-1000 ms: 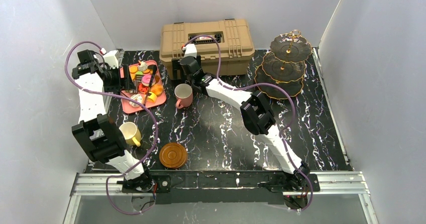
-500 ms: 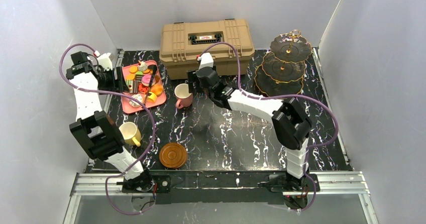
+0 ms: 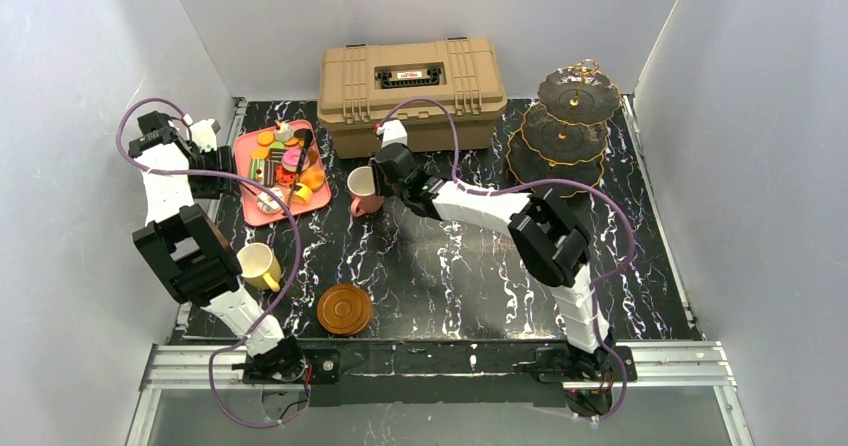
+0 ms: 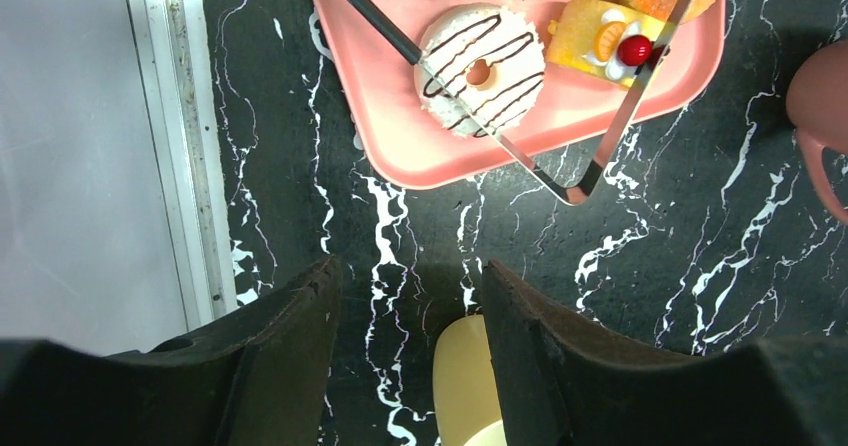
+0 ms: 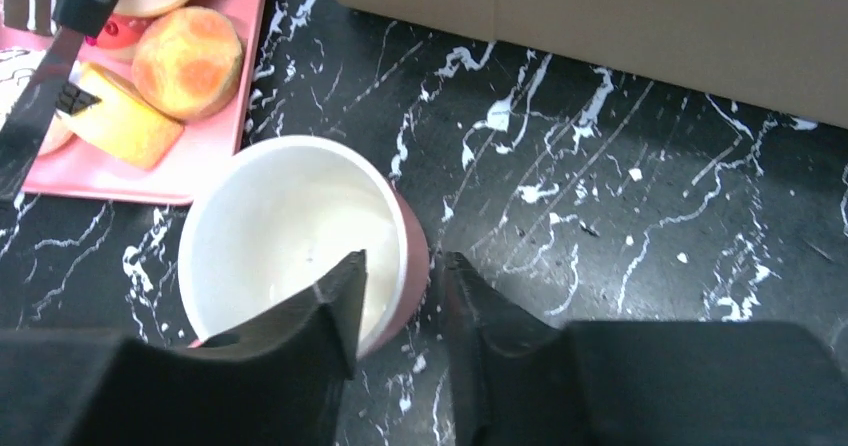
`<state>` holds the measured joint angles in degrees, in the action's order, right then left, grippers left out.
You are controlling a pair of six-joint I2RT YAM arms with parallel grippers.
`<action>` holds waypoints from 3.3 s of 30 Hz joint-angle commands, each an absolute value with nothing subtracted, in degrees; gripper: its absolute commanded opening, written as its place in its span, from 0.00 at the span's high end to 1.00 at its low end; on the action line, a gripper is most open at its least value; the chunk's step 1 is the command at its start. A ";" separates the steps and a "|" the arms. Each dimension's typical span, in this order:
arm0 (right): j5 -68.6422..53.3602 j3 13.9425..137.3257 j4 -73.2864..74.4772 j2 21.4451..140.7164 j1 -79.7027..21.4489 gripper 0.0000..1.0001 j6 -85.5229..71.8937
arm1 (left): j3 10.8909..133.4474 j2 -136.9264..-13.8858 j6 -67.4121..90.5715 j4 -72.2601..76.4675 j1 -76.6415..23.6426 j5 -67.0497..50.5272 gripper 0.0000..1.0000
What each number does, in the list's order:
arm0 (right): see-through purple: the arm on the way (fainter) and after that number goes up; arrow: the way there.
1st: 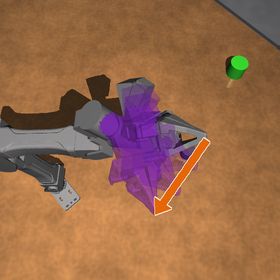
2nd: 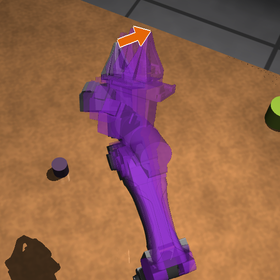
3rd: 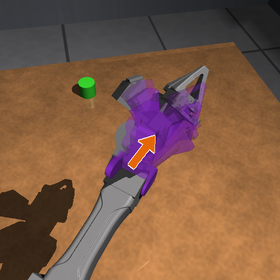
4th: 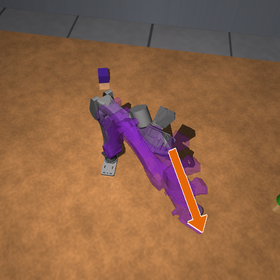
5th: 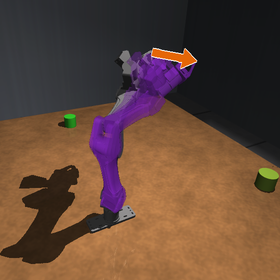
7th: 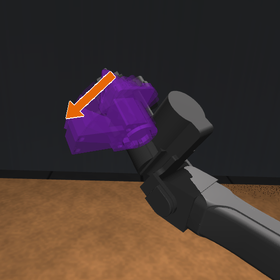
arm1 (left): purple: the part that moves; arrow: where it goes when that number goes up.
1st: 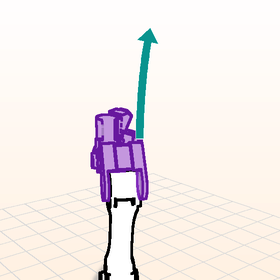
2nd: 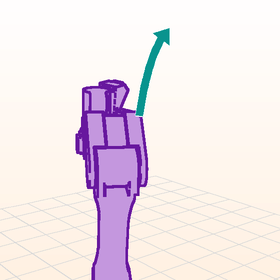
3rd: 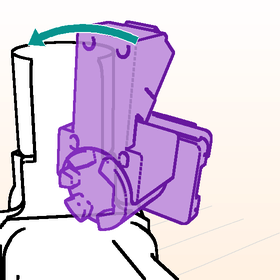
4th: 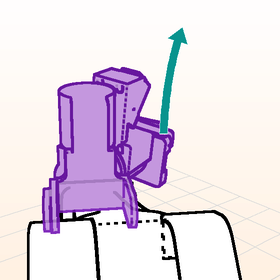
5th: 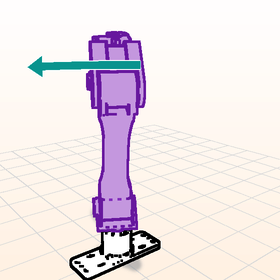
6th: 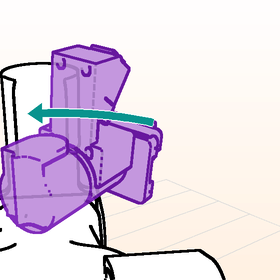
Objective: Serve the afternoon tea
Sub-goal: Move the cup to the center of the board, then move the tray at the center of the board.
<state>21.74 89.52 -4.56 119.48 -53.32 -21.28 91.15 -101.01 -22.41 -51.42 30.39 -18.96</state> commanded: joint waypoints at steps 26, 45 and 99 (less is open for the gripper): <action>42.60 102.76 -6.21 120.13 -55.87 0.08 -19.20 | 92.34 -97.24 -22.94 -55.73 31.42 -25.72 0.45; 22.85 121.35 5.73 137.38 -65.84 0.27 -15.72 | 101.74 -99.04 -20.55 -60.82 35.06 -30.25 0.40; 32.96 133.10 5.96 157.51 -62.52 0.45 -29.10 | 101.55 -99.43 -22.41 -63.43 37.97 -38.18 0.41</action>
